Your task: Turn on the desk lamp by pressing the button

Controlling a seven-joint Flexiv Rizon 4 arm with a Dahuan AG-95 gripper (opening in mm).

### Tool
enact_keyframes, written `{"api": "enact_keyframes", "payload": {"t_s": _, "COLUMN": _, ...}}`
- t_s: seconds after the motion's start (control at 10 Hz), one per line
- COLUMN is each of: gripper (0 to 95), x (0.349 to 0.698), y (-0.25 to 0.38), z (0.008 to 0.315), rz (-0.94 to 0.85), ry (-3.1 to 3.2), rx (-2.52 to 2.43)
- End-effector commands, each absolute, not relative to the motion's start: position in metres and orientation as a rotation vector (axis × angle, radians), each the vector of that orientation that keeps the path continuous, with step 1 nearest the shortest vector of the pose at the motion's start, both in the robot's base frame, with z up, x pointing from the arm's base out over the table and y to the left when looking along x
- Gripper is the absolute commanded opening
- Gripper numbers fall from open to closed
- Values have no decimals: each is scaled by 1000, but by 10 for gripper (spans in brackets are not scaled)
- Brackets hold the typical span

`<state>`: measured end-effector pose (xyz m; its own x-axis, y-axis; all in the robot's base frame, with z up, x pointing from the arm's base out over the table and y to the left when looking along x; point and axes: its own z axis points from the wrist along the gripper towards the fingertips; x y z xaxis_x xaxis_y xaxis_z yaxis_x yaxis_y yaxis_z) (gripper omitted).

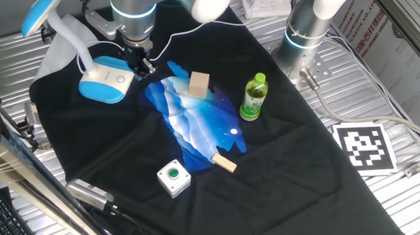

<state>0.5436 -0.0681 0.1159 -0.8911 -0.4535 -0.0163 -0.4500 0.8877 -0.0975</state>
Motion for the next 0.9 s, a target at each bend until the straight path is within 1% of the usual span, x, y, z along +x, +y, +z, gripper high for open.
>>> {"api": "enact_keyframes", "payload": {"t_s": 0.1, "gripper": 0, "x": 546, "y": -70, "z": 113, "rz": -149, "ry": 3010, "rx": -719}}
{"api": "enact_keyframes", "payload": {"t_s": 0.9, "gripper": 0, "x": 552, "y": -78, "z": 96, "rz": -171, "ry": 3001, "rx": -715}}
